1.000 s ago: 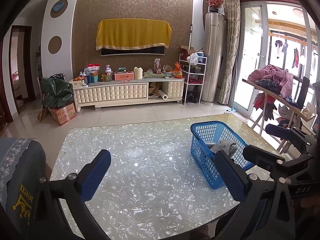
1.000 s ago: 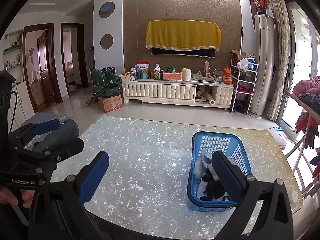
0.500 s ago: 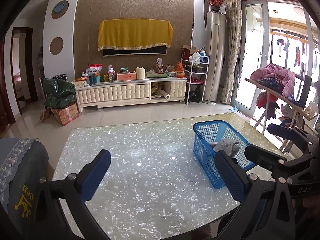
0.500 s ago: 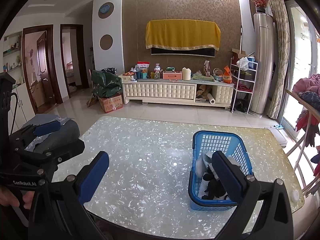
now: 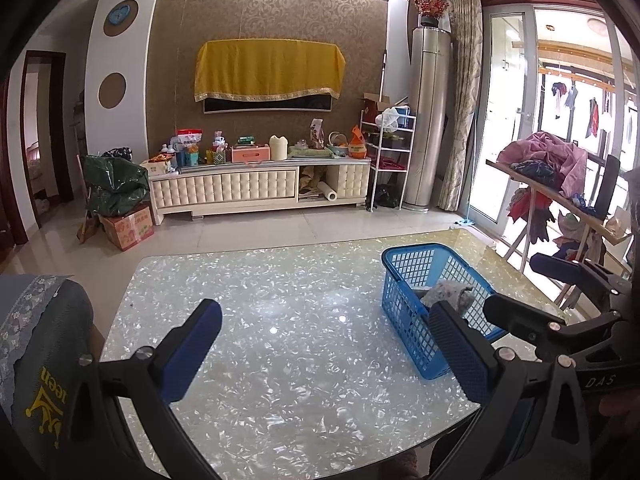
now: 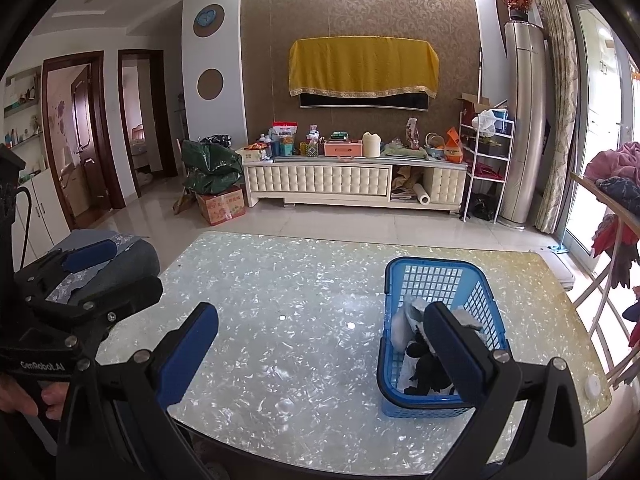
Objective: Organize soft objects
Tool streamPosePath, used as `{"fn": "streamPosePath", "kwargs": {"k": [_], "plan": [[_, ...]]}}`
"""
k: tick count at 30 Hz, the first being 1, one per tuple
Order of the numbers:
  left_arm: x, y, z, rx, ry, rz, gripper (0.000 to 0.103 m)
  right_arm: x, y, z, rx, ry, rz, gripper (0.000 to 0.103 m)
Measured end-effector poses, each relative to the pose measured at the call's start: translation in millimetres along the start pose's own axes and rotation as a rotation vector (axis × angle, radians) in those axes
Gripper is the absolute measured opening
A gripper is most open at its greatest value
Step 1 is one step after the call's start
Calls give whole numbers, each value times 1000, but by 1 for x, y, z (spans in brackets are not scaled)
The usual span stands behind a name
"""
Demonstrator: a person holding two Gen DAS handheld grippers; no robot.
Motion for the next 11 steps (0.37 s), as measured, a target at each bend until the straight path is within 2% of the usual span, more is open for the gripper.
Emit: {"fn": "streamPosePath", "kwargs": {"k": [11], "plan": [[0, 1, -1, -2, -6, 5, 103, 0, 0, 0, -2, -3, 1, 103]]}}
Point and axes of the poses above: each gripper's, at about its wrist camera, not at the fingertips, and z roughly the way its jaws point, x to its right, y to its underside, the point moved 1 cm from there along z, roughly the way its jaws point, and after that the axes turned 10 degrees about x, right-handed, at the moved point
